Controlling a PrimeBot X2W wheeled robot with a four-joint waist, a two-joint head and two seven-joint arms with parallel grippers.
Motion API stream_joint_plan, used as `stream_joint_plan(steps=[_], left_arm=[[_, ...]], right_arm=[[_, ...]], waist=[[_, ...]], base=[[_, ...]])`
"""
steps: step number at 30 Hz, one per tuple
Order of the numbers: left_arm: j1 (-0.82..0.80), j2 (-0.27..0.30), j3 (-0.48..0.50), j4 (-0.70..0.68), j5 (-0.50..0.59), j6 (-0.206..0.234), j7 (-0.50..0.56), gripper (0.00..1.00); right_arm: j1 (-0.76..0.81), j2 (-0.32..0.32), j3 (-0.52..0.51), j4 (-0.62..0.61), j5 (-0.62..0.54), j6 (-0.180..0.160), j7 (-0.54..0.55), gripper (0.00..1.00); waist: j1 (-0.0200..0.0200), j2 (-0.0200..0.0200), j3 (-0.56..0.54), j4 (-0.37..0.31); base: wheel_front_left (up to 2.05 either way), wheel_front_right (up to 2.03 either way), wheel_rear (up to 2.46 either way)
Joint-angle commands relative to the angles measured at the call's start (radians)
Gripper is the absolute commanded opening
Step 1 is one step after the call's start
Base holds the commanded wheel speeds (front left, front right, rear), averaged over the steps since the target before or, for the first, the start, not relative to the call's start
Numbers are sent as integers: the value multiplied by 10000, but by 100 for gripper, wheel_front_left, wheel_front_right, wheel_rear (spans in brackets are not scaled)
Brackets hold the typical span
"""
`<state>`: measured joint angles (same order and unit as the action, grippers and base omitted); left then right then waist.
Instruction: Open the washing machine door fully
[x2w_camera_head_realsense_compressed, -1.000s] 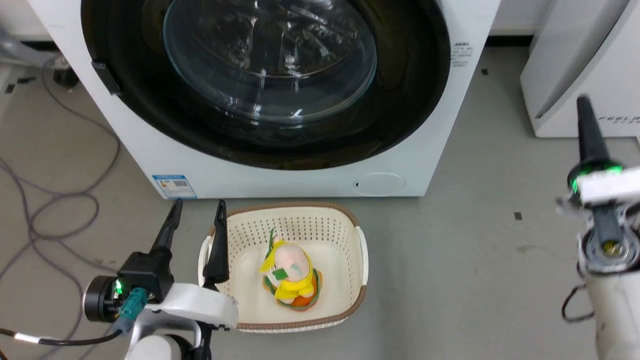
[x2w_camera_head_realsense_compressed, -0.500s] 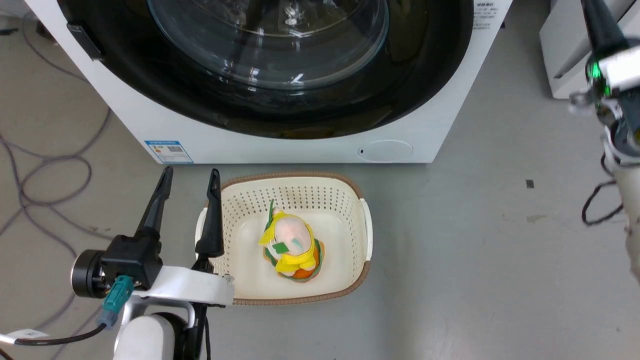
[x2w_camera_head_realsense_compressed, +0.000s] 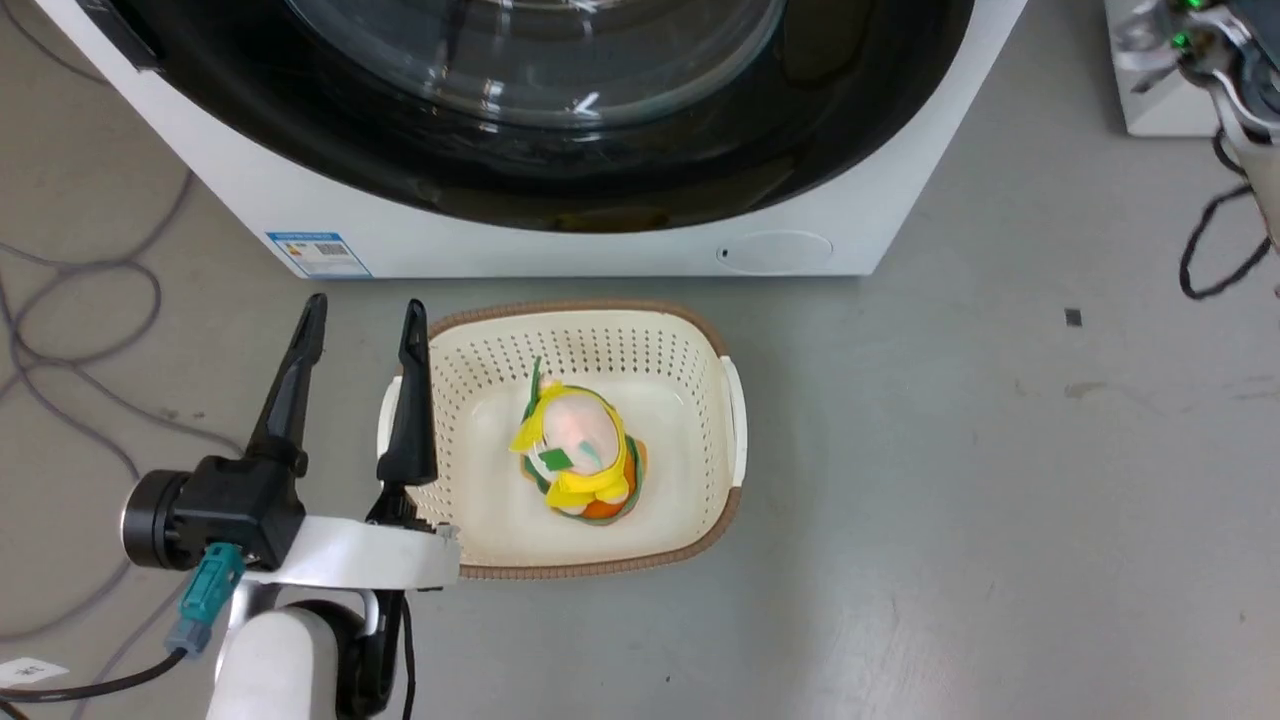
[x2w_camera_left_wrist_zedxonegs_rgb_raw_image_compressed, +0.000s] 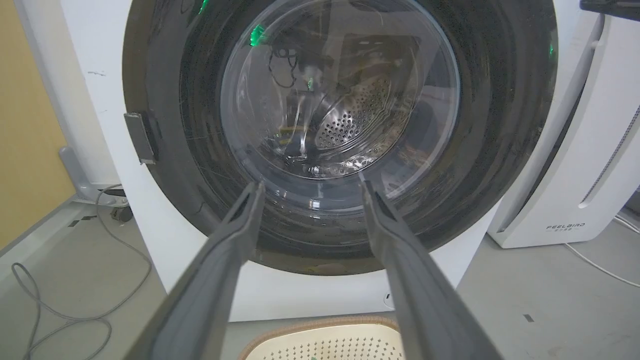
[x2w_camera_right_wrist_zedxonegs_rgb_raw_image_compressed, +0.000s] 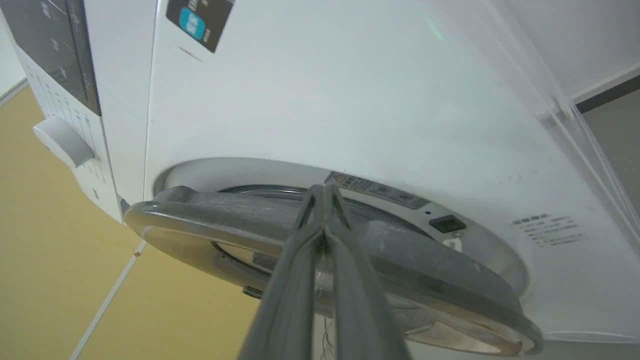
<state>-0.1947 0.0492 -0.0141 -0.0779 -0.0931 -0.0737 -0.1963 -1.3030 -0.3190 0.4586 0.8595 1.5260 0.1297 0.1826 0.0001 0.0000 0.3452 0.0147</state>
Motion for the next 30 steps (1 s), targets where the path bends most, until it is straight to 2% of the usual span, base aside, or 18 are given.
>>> stream_joint_plan(steps=[1,4,21,27,30], left_arm=[[-227,10,40,-99,-82,-65,-109,100],[-308,10,60,-139,-88,-106,-171,100],[-829,10,26,-218,-238,-249,-526,100],[-949,10,-41,-139,-315,-260,-652,100],[-938,10,-76,-91,-320,-244,-655,100]], right_arm=[[-535,35,388,371,299,8,209,0],[-1089,100,967,840,464,8,645,0],[-3825,630,2791,3102,2563,9,2337,0],[-4385,620,3435,3576,3346,10,3507,0],[-4273,596,3519,3501,3345,10,3830,0]], waist=[[-1,0,134,-18],[-1,0,301,-14],[-1,0,1198,10],[-1,0,1302,53],[-1,0,1243,70]], base=[[0,0,0],[0,0,0],[0,0,0],[0,0,0],[0,0,0]])
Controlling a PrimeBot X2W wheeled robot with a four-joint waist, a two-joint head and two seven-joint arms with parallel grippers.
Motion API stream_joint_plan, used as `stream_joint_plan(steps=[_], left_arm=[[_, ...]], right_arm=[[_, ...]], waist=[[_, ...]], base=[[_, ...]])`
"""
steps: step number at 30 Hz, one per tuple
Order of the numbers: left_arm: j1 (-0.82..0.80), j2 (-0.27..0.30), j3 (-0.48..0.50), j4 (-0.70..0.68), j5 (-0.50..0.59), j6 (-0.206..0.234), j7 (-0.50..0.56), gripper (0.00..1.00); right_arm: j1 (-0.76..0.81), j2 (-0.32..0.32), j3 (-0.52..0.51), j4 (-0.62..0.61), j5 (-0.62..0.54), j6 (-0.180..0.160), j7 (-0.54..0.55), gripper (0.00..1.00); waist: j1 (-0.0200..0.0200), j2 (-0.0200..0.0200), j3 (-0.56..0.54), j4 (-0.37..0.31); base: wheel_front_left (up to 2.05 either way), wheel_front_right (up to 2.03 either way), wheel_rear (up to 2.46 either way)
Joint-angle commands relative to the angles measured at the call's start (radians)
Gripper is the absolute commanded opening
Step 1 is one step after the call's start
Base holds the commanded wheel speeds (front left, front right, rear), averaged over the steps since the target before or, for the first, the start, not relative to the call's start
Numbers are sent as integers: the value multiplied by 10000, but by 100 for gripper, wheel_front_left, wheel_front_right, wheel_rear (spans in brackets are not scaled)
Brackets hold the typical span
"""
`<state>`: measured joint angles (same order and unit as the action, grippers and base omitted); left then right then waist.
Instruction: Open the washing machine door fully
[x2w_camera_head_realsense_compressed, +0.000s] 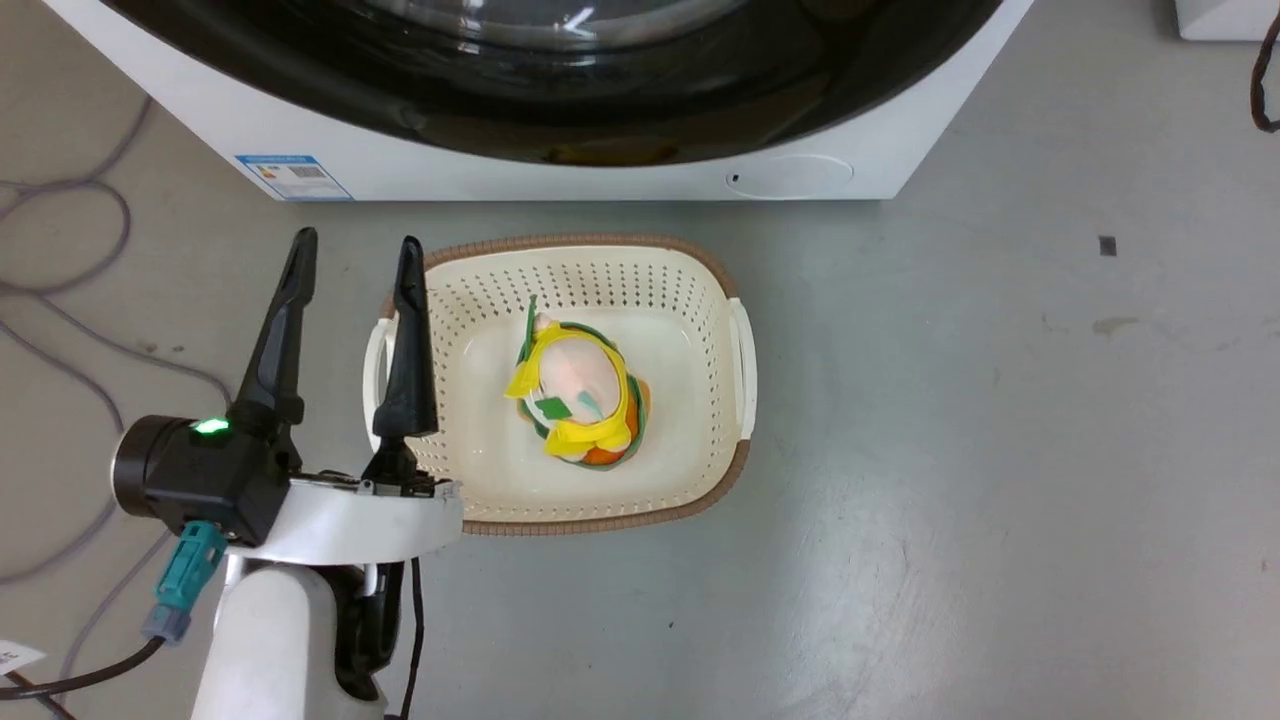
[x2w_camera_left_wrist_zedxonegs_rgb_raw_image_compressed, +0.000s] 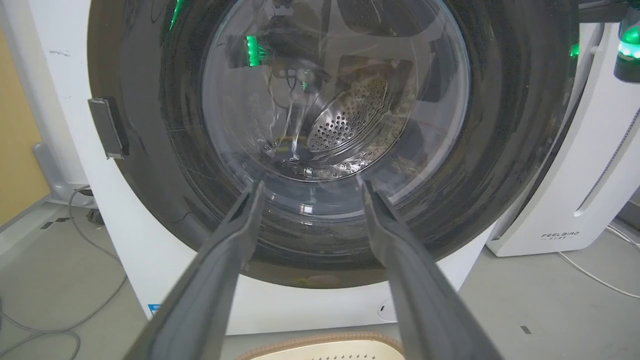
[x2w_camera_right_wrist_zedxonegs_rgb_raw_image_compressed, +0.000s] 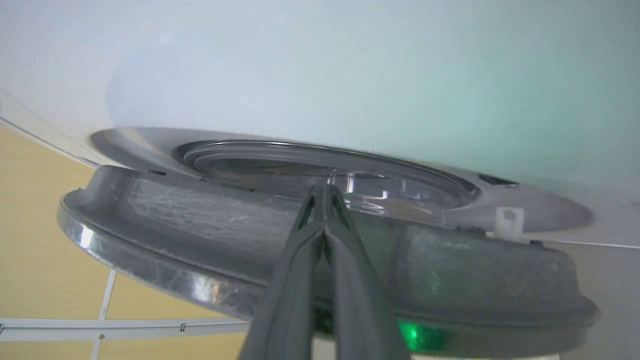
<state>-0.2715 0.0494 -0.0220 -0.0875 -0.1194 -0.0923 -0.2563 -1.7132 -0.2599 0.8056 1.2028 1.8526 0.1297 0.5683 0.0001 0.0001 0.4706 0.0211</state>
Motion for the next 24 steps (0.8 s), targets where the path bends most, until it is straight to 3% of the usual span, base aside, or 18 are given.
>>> stream_joint_plan(steps=[1,14,24], left_arm=[[-161,8,-21,33,-61,-47,-55,100],[150,8,-247,354,7,77,-55,100],[671,9,-170,687,136,83,-55,100]], right_arm=[[-83,-5,70,-9,91,10,165,0],[1314,-74,470,-470,68,10,1518,0],[3133,-212,586,-1610,312,10,2025,0]], waist=[[-1,-1,-56,18],[-1,-1,-763,74],[-1,-1,-1792,136]], base=[[0,0,0],[0,0,0],[0,0,0]])
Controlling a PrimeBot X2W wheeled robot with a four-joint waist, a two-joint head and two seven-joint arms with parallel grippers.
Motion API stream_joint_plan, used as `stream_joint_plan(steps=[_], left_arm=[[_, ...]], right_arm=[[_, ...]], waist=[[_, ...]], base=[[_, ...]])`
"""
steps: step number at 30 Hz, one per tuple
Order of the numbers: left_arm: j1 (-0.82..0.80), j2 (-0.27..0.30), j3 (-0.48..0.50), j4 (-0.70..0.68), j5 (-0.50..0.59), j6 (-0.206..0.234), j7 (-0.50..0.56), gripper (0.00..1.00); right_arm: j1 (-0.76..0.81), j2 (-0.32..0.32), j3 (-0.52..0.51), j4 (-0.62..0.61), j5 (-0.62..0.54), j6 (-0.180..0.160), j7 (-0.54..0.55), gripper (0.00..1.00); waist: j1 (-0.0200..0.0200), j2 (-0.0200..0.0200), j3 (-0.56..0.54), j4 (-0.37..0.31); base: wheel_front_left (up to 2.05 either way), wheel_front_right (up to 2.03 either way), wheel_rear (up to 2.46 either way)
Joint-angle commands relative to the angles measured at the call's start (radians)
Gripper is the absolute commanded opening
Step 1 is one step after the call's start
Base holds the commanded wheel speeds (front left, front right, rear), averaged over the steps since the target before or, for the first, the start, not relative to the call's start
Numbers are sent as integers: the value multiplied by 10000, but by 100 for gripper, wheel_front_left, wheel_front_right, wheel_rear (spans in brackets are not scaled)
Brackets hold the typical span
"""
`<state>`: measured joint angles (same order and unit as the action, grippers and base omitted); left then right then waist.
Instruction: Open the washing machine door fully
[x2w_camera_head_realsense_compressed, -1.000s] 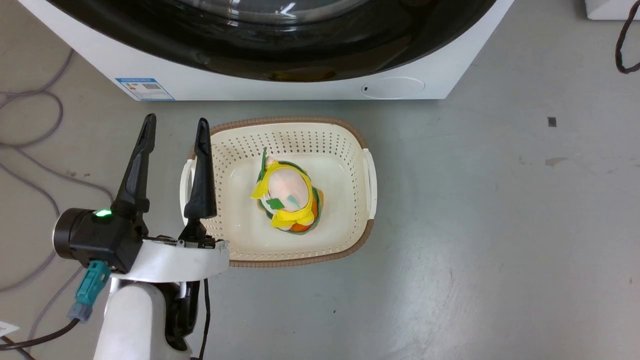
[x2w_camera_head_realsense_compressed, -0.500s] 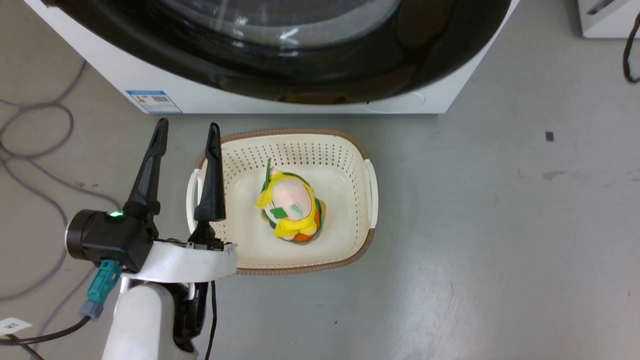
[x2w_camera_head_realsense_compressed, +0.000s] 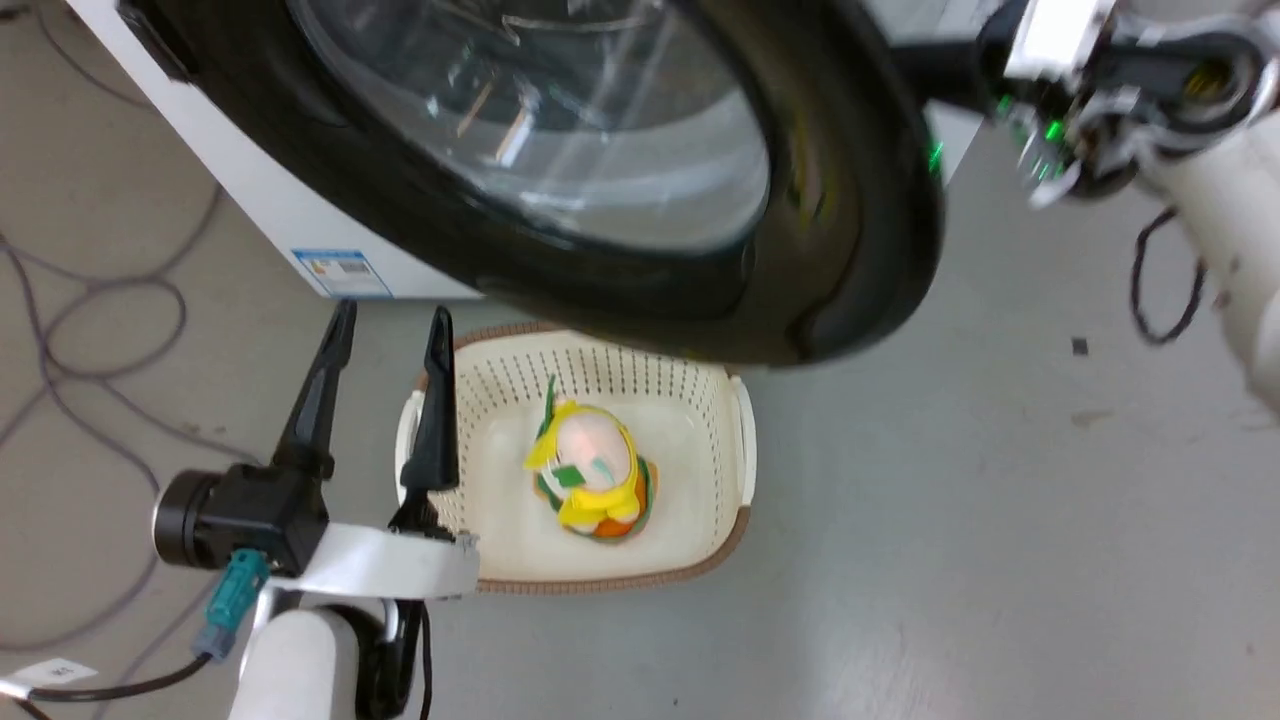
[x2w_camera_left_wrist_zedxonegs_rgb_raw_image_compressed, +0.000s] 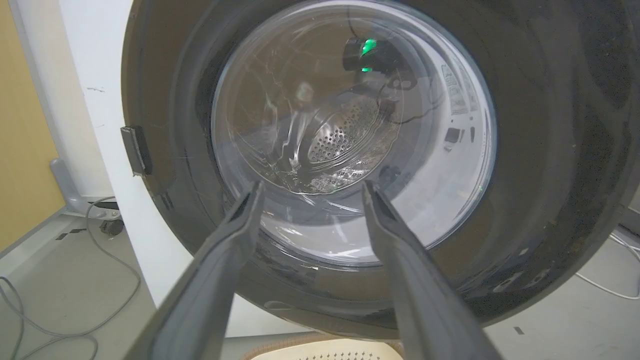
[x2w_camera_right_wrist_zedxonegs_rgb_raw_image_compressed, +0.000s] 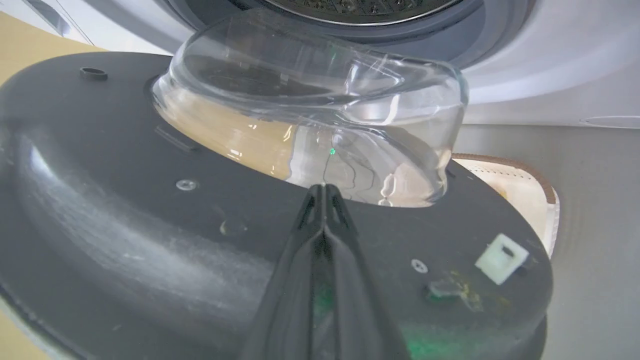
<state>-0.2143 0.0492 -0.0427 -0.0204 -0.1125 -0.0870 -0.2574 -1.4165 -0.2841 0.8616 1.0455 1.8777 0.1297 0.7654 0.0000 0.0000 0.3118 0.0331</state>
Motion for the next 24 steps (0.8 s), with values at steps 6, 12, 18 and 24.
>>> stream_joint_plan(steps=[6,12,18,24], left_arm=[[728,29,60,350,234,32,-44,100],[1292,67,26,721,321,26,-44,100],[1741,64,-131,1042,353,14,-44,100],[2076,68,-242,1308,371,24,-44,100]], right_arm=[[1582,-118,75,-1195,348,10,178,0],[2885,-297,330,-2450,696,10,337,0],[3861,-451,727,-3577,1131,10,260,0],[4524,-514,1352,-4627,1568,10,50,0]], waist=[[0,0,-982,70],[0,0,-1668,161],[0,0,-2276,317],[0,0,-2700,406]], base=[[0,0,0],[0,0,0],[0,0,0],[0,0,0]])
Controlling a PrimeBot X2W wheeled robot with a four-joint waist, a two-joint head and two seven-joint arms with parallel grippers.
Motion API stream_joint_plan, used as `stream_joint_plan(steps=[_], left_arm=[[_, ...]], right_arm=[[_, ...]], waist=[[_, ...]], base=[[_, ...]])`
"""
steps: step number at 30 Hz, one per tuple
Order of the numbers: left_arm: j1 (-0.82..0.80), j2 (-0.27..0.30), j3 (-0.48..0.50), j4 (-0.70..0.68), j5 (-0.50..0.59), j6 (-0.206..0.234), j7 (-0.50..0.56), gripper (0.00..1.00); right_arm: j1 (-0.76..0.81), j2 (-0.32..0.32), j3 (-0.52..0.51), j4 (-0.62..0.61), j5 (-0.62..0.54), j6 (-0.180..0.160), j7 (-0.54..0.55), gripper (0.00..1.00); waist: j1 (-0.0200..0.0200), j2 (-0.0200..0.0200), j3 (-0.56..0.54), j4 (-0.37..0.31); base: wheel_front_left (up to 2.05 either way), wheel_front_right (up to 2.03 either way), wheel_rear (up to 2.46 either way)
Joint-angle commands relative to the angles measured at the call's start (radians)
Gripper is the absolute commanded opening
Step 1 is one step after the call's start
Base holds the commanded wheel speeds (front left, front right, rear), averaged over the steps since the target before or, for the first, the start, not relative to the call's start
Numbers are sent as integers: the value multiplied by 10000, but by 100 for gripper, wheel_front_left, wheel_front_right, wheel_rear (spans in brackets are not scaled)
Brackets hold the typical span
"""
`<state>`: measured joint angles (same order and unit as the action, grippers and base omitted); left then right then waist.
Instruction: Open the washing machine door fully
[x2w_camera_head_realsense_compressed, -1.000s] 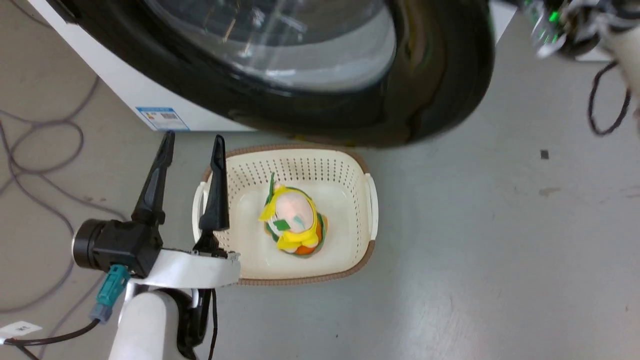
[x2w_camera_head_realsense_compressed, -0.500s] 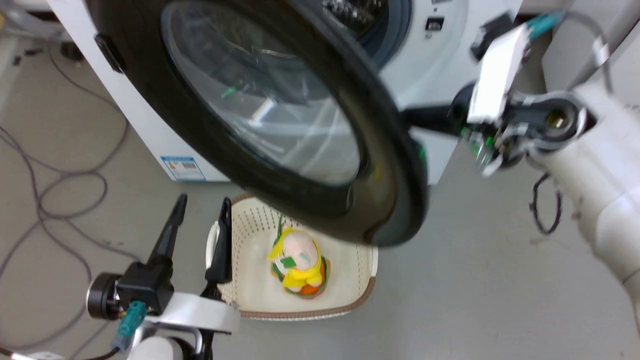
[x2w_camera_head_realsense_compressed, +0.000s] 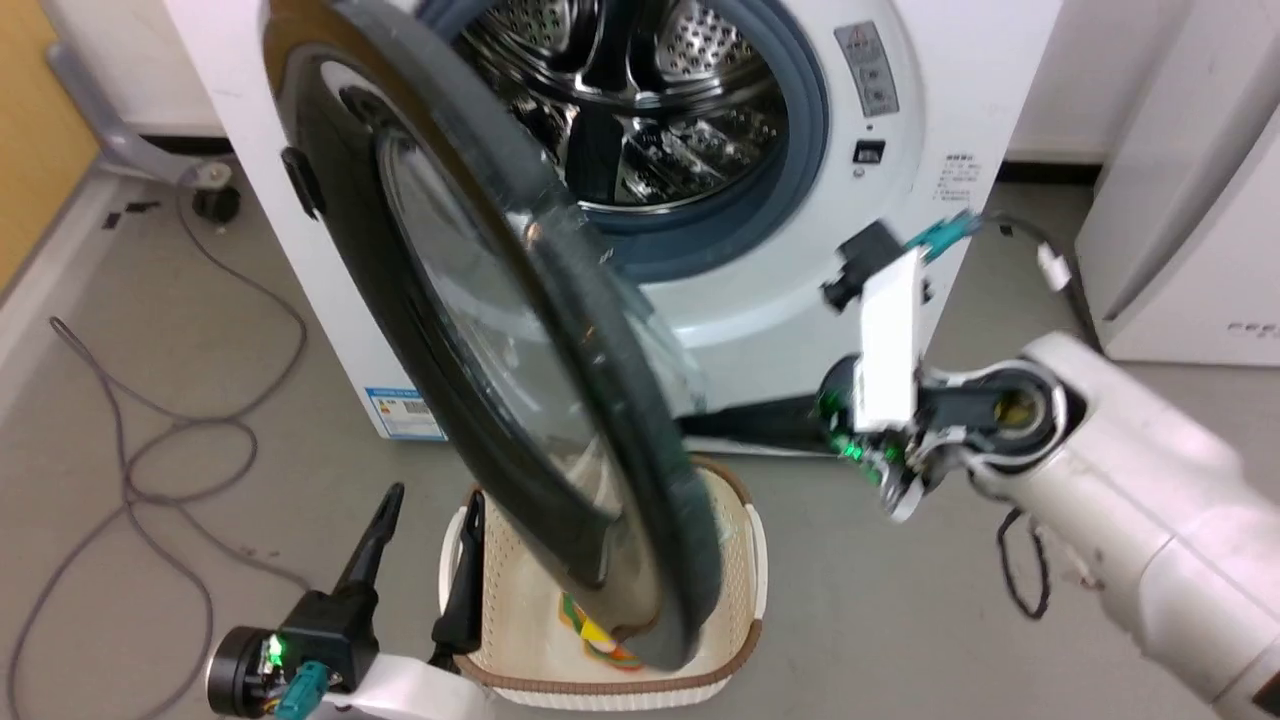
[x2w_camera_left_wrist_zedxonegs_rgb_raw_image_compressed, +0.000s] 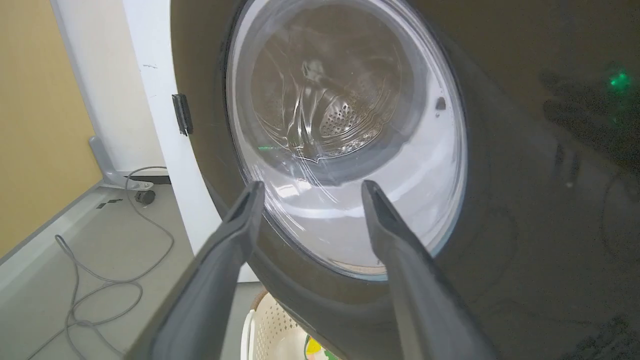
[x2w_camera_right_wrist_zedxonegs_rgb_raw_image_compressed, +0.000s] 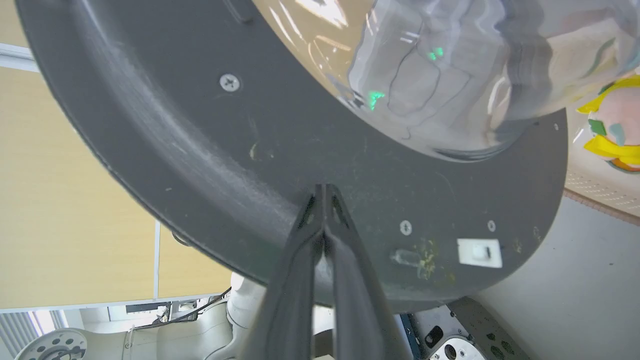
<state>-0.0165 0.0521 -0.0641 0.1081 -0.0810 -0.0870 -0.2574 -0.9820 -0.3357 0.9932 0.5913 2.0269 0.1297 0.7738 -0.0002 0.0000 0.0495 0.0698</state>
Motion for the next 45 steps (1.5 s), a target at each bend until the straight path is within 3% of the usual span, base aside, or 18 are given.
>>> stream_joint_plan(steps=[1,11,12,13,14,19,25,32,35,39,45], left_arm=[[127,40,-49,67,55,21,-44,100],[209,26,-211,232,-65,132,-44,100],[216,24,-226,247,-82,145,-44,100],[220,22,-238,259,-103,157,-44,100],[223,20,-255,269,-127,173,-44,100],[241,10,-306,314,-247,266,-44,100],[264,4,-250,336,-346,373,-44,100],[317,3,-167,375,-379,403,-44,100],[350,4,-100,385,-394,426,-44,100],[416,20,12,400,-407,455,-44,100],[516,20,91,390,-399,481,-44,100]], right_arm=[[251,-2,148,-241,158,10,-83,0],[632,-399,950,-1562,393,10,-1383,0],[721,-464,852,-1694,384,10,-1757,34],[835,-542,760,-1898,368,10,-2046,82],[988,-654,610,-2112,347,10,-2393,100],[2243,-1214,-506,-3372,219,10,-4422,100],[4890,-1829,-2006,-5168,-31,10,-6805,100],[7327,-2260,-2698,-5718,-905,10,-9229,100],[8148,-2456,-2778,-5435,-1515,10,-10068,100],[8742,-2427,-3309,-4303,-2646,10,-10340,100],[9091,-1296,-6081,-2057,-6751,10,-10352,100]], waist=[[2,0,-135,58],[2,0,-370,160],[2,0,-387,155],[2,0,-397,148],[2,0,-410,137],[2,0,-484,15],[2,0,-535,-238],[2,0,-631,-381],[2,0,-684,-440],[2,0,-747,-513],[2,0,-830,-537]], base=[[0,0,0],[0,0,0],[0,0,0],[0,0,0],[0,0,0],[0,0,0],[0,0,0],[0,0,0],[0,0,0],[0,0,0],[0,0,0]])
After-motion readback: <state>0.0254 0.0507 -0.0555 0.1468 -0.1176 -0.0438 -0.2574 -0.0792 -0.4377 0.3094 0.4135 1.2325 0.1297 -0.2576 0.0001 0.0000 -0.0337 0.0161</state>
